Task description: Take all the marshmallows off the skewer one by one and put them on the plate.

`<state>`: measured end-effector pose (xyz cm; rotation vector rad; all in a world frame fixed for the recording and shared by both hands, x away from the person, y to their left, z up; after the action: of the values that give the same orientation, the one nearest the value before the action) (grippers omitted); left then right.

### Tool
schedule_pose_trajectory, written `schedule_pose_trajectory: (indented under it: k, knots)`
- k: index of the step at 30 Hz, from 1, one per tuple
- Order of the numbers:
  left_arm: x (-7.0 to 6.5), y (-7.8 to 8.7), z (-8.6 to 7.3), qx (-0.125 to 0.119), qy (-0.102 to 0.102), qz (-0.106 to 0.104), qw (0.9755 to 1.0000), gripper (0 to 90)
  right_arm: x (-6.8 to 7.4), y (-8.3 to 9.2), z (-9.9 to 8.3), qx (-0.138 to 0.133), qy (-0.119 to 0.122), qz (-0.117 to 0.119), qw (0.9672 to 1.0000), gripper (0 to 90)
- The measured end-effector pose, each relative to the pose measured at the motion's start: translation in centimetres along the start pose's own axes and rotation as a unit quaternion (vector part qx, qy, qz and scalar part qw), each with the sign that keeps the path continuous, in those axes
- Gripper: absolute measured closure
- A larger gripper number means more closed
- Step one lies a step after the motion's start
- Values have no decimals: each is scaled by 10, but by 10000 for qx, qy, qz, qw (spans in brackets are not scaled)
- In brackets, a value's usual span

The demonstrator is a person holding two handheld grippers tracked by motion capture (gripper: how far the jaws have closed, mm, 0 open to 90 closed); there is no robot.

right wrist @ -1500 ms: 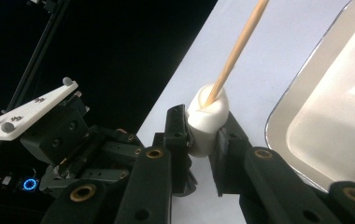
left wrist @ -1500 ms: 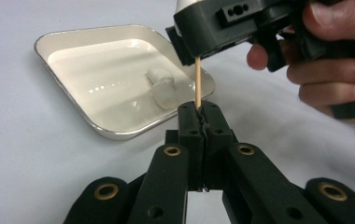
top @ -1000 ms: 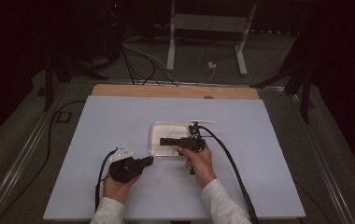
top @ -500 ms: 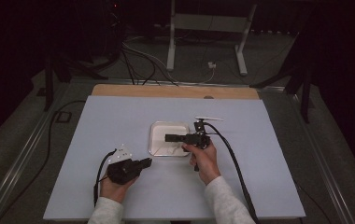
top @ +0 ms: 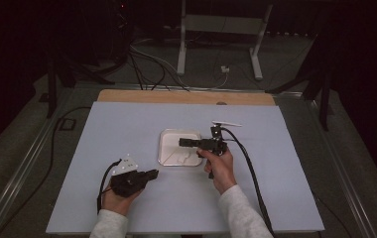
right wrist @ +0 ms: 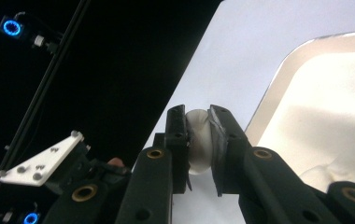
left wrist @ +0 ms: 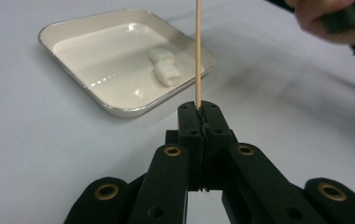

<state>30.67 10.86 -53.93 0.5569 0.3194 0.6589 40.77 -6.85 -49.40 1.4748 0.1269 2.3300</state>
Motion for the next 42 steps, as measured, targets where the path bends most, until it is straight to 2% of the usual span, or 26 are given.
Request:
schedule_pose_trajectory:
  k: [1,2,3,4,6,7,8,9,14,17,19,22,27,34,42]
  knots:
    - [3,2,-5,58,52,18,10000,900,-3,9,9,-329,-90,-30,9994,802]
    - [8,9,-9,-106,333,-105,9993,900,-4,19,18,-528,-209,40,9984,802]
    - [13,15,-8,-251,456,-80,9986,900,-7,32,27,-595,-86,-119,9981,798]
    - [16,18,-4,-394,547,-73,9977,900,-9,40,31,-558,180,-459,9972,792]
    - [18,18,0,-477,621,6,9969,900,-8,47,32,-405,318,-591,9969,780]
    - [18,15,3,-481,661,41,9966,900,-10,47,32,-358,508,-828,9946,774]
    - [16,12,4,-460,658,73,9967,900,-12,44,29,-254,647,-958,9930,766]
    - [15,9,5,-403,648,136,9970,900,-14,41,27,-188,671,-997,9926,758]
    - [14,-4,9,-356,759,229,9962,900,-31,19,14,118,1026,-1611,9815,676]
    - [14,-12,9,-257,780,292,9962,900,-38,11,12,191,1054,-1680,9800,548]
    - [17,-17,9,-199,831,363,9957,900,-42,8,10,259,1041,-1724,9792,501]
    - [22,-24,9,-173,1001,441,9938,900,-46,7,11,226,1054,-1820,9774,418]
    - [28,-40,14,-100,1208,636,9906,897,-43,9,10,195,1067,-1786,9779,380]
    - [29,-67,32,-13,1292,787,9885,894,-36,9,7,136,1133,-1710,9786,348]
    - [33,-90,50,39,1319,998,9862,882,-24,12,4,52,1338,-1617,9777,289]
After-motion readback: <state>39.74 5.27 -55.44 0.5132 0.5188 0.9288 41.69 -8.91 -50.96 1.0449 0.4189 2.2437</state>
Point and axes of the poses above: each handheld gripper's, and its own axes: y roughly backward along the jaws, z roughly out of its top, x roughly to its left, the point moved 8 cm from there along -y, roughly forward along the jaws, and after that the axes turned 4 degrees about -y, right-handed, at the moved point
